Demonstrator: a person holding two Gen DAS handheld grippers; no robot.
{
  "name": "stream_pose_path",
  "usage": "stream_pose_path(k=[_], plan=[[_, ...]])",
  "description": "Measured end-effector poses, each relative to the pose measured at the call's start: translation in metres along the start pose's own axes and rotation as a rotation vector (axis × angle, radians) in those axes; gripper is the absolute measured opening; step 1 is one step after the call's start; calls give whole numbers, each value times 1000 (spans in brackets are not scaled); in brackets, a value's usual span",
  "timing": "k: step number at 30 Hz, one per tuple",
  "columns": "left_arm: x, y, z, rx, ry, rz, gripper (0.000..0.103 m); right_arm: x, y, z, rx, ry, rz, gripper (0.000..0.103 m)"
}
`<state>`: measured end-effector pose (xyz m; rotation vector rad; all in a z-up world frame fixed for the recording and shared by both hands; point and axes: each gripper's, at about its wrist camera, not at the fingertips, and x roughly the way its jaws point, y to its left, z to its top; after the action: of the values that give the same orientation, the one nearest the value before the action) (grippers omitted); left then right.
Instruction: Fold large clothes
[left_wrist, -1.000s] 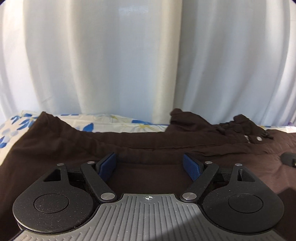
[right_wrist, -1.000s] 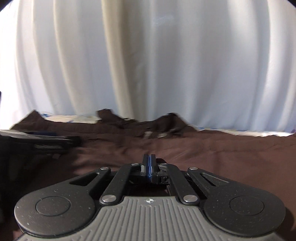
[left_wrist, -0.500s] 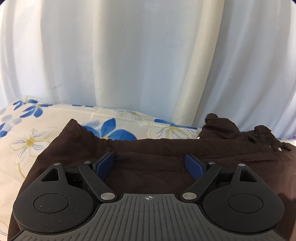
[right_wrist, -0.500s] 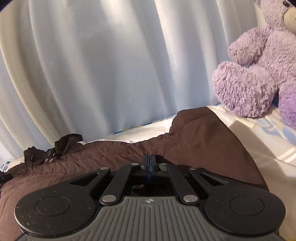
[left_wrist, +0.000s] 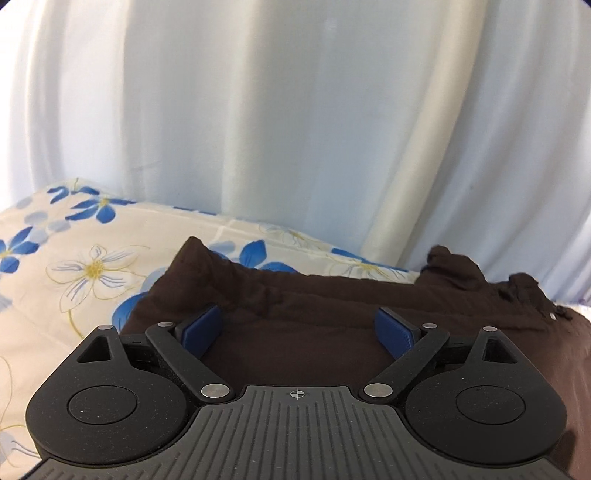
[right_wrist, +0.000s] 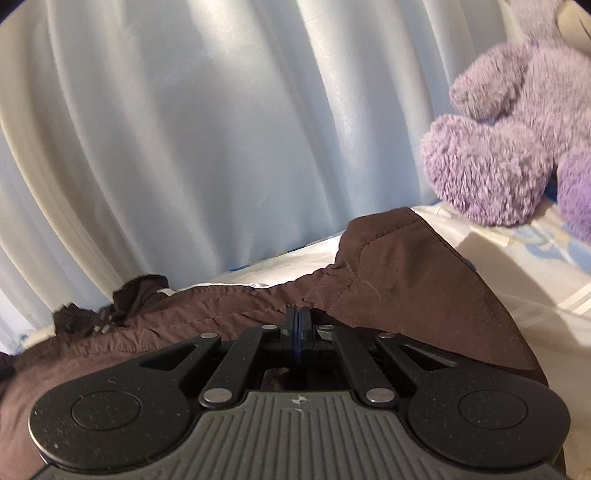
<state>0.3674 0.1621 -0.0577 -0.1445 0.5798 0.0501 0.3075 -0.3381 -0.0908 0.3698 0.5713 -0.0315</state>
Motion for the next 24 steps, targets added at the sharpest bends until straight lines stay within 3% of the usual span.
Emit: stream_pose_path(k=[3, 5, 7, 9, 12, 15, 19, 24], plan=[[-11, -2, 5, 36, 36, -3, 95, 2, 35, -2, -181, 14, -141, 0], [-34, 5, 7, 58, 75, -34, 95, -9, 63, -6, -298, 25, -239, 7], [-70, 21, 2, 55, 78, -65, 96, -40, 78, -11, -282, -10, -138, 14], [-106, 45, -10, -15, 66, -102, 98, -79, 89, -24, -224, -24, -26, 21], [-125, 80, -30, -177, 144, -166, 98, -122, 105, -56, -150, 56, 114, 21], [-121, 99, -42, -272, 225, -175, 88, -140, 120, -85, -78, 156, 271, 21], [-112, 114, -54, -381, 302, -283, 81, -137, 139, -101, -80, 194, 321, 21], [-102, 116, -56, -405, 343, -314, 79, -137, 143, -100, -59, 199, 322, 17]])
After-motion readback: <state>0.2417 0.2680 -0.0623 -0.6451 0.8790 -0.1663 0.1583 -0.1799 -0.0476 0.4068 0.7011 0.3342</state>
